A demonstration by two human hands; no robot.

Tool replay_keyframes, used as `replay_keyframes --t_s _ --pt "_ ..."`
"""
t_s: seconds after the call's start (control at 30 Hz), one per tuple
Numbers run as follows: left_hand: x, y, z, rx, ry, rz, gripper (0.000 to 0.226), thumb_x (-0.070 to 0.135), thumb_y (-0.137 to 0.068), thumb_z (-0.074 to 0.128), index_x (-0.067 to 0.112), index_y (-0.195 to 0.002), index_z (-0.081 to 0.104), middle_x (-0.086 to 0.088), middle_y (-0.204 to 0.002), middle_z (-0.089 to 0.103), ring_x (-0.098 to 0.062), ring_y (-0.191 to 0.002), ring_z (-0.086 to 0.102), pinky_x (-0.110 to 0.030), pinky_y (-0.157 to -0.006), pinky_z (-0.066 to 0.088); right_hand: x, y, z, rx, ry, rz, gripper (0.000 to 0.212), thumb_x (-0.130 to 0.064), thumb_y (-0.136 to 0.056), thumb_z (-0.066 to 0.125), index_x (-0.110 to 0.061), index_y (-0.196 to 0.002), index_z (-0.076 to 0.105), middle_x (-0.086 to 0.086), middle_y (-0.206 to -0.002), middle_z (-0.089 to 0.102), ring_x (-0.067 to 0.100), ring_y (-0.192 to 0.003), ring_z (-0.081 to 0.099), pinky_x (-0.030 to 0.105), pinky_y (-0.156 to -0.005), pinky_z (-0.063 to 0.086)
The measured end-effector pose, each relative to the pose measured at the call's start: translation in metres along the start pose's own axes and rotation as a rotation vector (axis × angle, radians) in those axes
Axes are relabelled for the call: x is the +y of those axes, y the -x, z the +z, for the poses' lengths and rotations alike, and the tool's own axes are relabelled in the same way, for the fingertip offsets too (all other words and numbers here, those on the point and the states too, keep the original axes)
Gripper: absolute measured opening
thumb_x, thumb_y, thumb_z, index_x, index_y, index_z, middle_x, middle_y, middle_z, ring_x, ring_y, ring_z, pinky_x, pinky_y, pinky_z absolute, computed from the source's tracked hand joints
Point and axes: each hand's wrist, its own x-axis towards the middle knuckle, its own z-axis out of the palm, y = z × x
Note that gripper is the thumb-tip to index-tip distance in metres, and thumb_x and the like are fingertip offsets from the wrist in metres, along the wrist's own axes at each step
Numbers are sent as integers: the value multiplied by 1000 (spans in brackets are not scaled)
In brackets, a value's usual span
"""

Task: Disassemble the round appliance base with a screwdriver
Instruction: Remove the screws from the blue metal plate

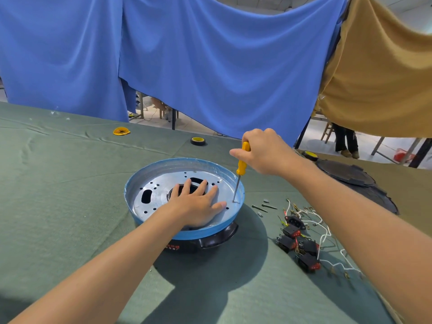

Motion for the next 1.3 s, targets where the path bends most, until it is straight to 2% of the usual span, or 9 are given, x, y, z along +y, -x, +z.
replay_keyframes --t_s 0.13,0.23,0.37,0.47,0.57,0.73,0.97,1.13,1.3 --pt "1 1 -1 -7 -4 -2 66 67 -95 12 38 -153 -3 3 -163 -9 -34 -148 -12 -53 -118 -5 -3 -4 -18 -190 -29 -100 29 -39 -87 65 -13 -74 61 4 -60 56 16 -59 49 31 -53 40" --pt "1 1 -1 -2 -7 -5 67 67 -95 12 38 -153 -3 3 -164 -8 -34 -148 -12 -53 -118 -5 -5 -4 -28 -278 27 -172 17 -37 -88 64 -28 -74 60 -3 -66 63 6 -66 54 28 -55 43" --pt "0 0 0 0 2 -2 67 67 -95 13 38 -153 -3 3 -164 -8 -35 -148 -11 -53 -118 -5 -5 -9 -36 -397 141 -173 4 -26 -88 64 -27 -84 63 -7 -70 68 7 -71 61 29 -62 48" --pt "0 -1 0 3 5 4 67 67 -95 13 38 -153 -3 2 -164 -7 -35 -148 -11 -54 -118 -5 -6 -8 -43 -471 193 -169 12 -17 -84 63 -28 -89 65 -8 -78 68 8 -75 60 26 -59 44" --pt "0 -1 0 1 8 0 67 67 -95 13 38 -153 -3 2 -164 -7 -35 -148 -11 -54 -119 -4 -7 -8 -43 -525 146 -153 5 -28 -88 62 -25 -91 64 -6 -74 69 9 -63 61 22 -54 42" --pt "1 0 -4 6 -14 27 66 65 -96 16 35 -153 3 -2 -164 -2 -40 -148 -5 -57 -117 2 -10 -10 -31 -493 249 -99 49 -51 -93 50 -16 -61 62 -7 -44 51 15 -46 45 25 -51 39" --pt "1 -7 -16 -64 -62 39 73 69 -93 22 29 -153 13 -2 -162 14 -43 -146 11 -58 -112 21 -14 -14 -28 -488 270 -134 45 -43 -89 59 -18 -52 57 -9 -42 43 13 -45 36 25 -47 33" --pt "1 -14 -20 -34 -86 40 73 70 -92 27 23 -148 30 -6 -148 40 -33 -127 43 -43 -95 39 -12 -15 -31 -519 288 -207 44 -38 -91 59 -17 -52 55 -9 -37 46 10 -43 39 25 -49 35" --pt "0 -16 -18 1 -77 52 72 70 -92 29 21 -144 36 -6 -140 47 -31 -121 46 -39 -87 38 -13 -13 -30 -506 322 -292 40 -38 -92 58 -10 -64 60 -3 -47 37 17 -52 34 28 -50 32"
